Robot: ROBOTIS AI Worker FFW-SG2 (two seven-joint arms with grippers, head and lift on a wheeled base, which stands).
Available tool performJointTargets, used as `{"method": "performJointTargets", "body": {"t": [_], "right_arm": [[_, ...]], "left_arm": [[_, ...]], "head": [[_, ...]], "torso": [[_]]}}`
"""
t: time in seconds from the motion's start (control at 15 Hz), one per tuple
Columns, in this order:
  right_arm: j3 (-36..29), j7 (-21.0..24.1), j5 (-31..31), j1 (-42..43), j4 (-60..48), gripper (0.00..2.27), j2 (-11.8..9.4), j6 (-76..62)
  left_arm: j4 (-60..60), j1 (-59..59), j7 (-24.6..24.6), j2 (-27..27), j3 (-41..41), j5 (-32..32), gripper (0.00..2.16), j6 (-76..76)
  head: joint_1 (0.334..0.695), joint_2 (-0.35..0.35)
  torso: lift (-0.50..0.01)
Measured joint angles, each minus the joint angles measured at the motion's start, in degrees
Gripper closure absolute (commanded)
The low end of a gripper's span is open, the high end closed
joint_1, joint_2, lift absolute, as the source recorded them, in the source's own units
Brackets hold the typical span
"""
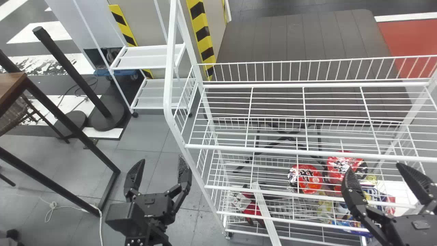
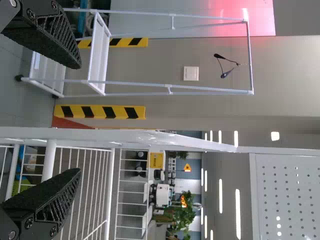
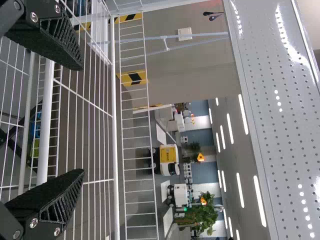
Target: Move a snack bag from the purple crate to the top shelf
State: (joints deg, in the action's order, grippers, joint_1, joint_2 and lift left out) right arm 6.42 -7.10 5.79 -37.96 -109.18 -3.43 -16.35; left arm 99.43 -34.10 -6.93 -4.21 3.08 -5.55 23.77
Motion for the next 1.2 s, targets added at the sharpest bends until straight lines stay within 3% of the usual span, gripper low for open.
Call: {"method": "performJointTargets", "body": {"t": [1.2], "right_arm": [[0.47,0.15,-0.6,0.1,-0.42,0.08,0.0,1.64]], "left_arm": [[-0.07,-0.03,0.25,-0.23,0.01,-0.19,0.07,-0.05]], "head": [[0.695,0.235]], "torso": [[-0.088]]}}
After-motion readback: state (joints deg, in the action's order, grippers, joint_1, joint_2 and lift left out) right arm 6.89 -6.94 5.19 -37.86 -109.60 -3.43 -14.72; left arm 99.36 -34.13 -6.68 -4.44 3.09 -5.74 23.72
